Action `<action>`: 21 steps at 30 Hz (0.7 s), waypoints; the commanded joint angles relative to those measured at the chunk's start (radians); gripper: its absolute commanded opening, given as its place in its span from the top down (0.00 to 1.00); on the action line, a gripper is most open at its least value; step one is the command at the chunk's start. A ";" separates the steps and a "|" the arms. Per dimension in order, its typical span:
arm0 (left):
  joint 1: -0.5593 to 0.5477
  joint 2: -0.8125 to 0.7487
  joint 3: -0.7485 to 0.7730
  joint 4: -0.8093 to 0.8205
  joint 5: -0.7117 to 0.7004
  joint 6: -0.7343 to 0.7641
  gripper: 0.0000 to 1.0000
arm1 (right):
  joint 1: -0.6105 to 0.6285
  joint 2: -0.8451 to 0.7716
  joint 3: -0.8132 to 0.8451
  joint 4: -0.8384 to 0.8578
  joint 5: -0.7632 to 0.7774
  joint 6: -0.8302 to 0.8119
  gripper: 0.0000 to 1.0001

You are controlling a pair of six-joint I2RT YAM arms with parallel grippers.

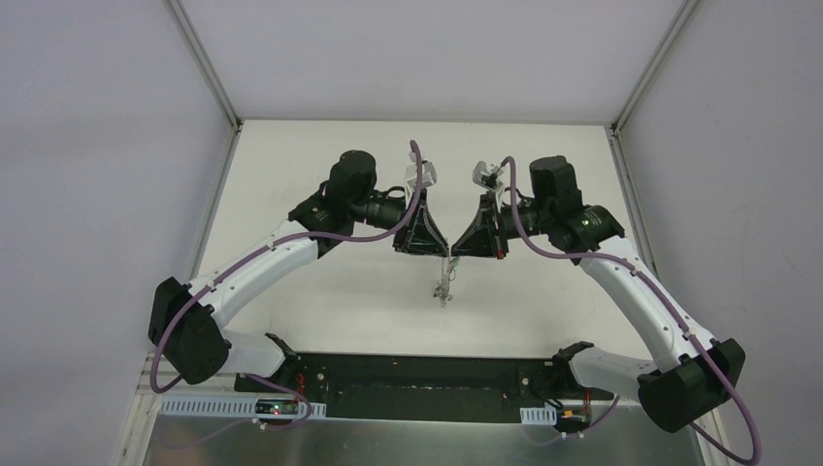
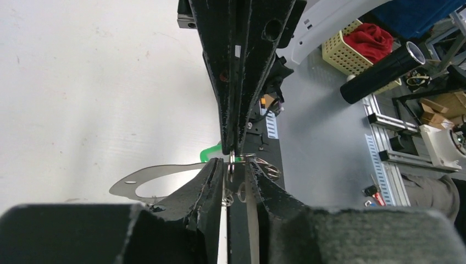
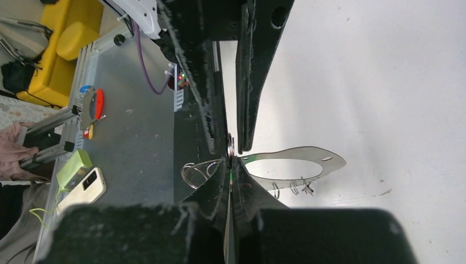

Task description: Put the keys on the keyring

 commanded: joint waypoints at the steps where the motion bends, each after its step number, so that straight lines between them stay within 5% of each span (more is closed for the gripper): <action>1: -0.003 -0.061 0.084 -0.234 0.020 0.239 0.74 | 0.044 0.022 0.085 -0.126 0.090 -0.134 1.00; 9: -0.004 -0.051 0.112 -0.324 -0.012 0.352 0.61 | 0.086 0.053 0.115 -0.154 0.132 -0.160 1.00; 21: -0.004 -0.010 0.073 -0.189 -0.034 0.264 0.65 | 0.086 0.046 0.080 -0.079 0.069 -0.098 1.00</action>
